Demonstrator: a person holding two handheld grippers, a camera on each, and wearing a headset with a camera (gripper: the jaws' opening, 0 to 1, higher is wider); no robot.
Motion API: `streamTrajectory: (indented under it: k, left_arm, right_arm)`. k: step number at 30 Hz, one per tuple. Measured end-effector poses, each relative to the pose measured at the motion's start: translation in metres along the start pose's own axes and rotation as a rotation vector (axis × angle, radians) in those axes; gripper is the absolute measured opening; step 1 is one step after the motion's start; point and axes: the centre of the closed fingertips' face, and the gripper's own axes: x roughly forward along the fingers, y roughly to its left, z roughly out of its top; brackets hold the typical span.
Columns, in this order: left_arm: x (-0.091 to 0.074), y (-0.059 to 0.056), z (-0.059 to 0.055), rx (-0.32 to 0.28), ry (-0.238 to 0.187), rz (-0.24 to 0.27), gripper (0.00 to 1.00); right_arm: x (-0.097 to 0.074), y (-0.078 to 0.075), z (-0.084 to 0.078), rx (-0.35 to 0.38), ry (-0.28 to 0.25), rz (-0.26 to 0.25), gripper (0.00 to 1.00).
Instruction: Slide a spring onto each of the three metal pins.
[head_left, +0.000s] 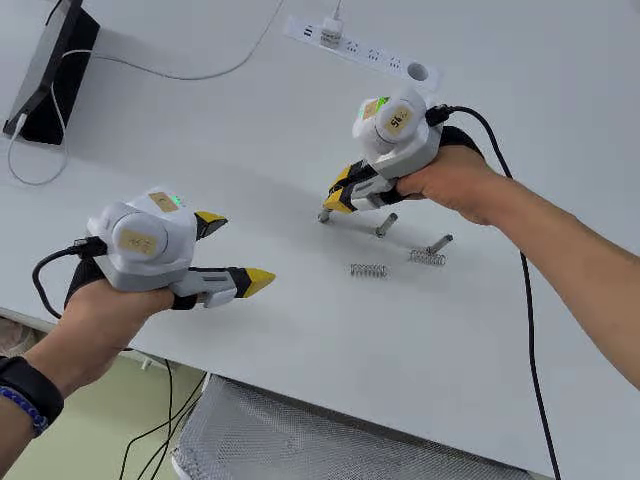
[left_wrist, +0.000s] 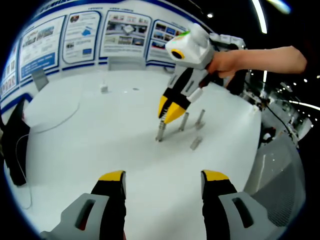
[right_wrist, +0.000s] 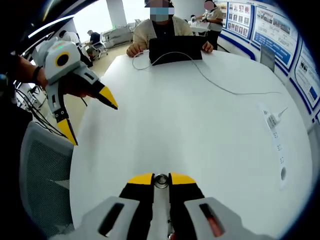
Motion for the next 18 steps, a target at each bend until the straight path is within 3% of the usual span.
streamTrajectory:
  k: [18]
  left_arm:
    - [0.000,0.002,-0.003,-0.010,0.006,0.004,0.62]
  right_arm:
    - [0.015,0.003,-0.007,-0.031,0.033,0.001,0.12]
